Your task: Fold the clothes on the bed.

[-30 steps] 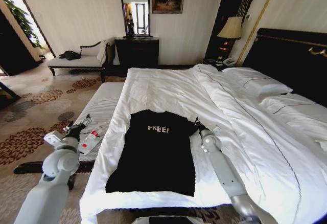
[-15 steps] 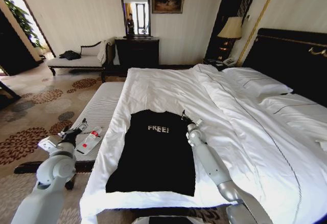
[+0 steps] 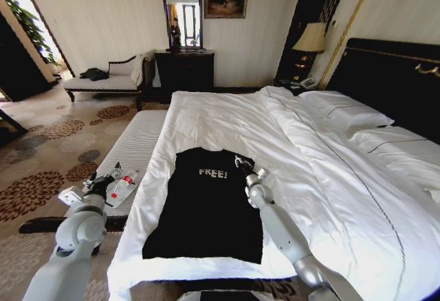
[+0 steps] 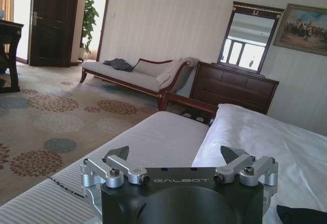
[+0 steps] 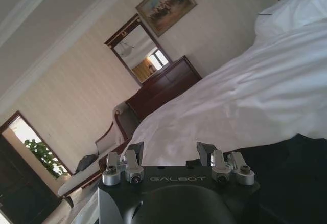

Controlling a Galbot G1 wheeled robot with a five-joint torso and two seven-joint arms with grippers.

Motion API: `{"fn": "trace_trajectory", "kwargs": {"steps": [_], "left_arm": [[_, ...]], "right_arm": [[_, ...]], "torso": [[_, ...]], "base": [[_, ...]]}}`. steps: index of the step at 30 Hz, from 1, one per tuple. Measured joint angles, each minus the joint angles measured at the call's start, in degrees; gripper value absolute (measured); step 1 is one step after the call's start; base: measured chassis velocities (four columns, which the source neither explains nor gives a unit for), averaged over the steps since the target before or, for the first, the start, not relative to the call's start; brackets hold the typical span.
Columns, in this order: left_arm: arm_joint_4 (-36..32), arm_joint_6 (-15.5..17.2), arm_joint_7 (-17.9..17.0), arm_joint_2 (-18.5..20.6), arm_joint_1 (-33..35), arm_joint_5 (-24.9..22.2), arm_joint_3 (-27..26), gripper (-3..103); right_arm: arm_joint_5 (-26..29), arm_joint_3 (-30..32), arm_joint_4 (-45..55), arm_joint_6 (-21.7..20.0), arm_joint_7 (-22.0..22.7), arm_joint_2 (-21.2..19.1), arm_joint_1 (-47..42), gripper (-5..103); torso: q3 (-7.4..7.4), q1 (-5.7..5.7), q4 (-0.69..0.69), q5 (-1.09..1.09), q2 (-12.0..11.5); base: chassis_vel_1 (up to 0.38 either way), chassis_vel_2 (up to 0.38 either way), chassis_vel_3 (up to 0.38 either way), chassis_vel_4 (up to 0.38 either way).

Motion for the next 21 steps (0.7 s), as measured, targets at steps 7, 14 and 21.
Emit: {"fn": "trace_trajectory", "kwargs": {"steps": [7, 14, 21], "left_arm": [[-0.7, 0.0, 0.0, 0.0, 1.3, 0.2, -0.7, 100], [-1.2, 0.0, -0.1, -0.2, 1.6, 0.5, -0.3, 100], [-1.3, 0.0, -0.1, 0.0, 2.1, 0.5, -1.0, 100]], "right_arm": [[4.9, 4.4, 1.7, -8.9, 11.6, -2.0, -2.1, 84], [6.7, 5.8, 0.5, -11.1, 13.8, -2.2, -1.5, 100], [6.8, 4.1, 0.7, -11.4, 13.6, -1.1, -1.0, 100]], "torso": [[0.00, 0.00, 0.00, -0.01, 0.0], [0.00, 0.00, 0.00, 0.00, 0.0], [0.00, 0.00, 0.01, 0.00, 0.0]], "base": [[0.000, 0.000, 0.000, 0.000], [0.000, 0.000, 0.000, 0.000], [0.000, 0.000, 0.000, 0.000]]}}
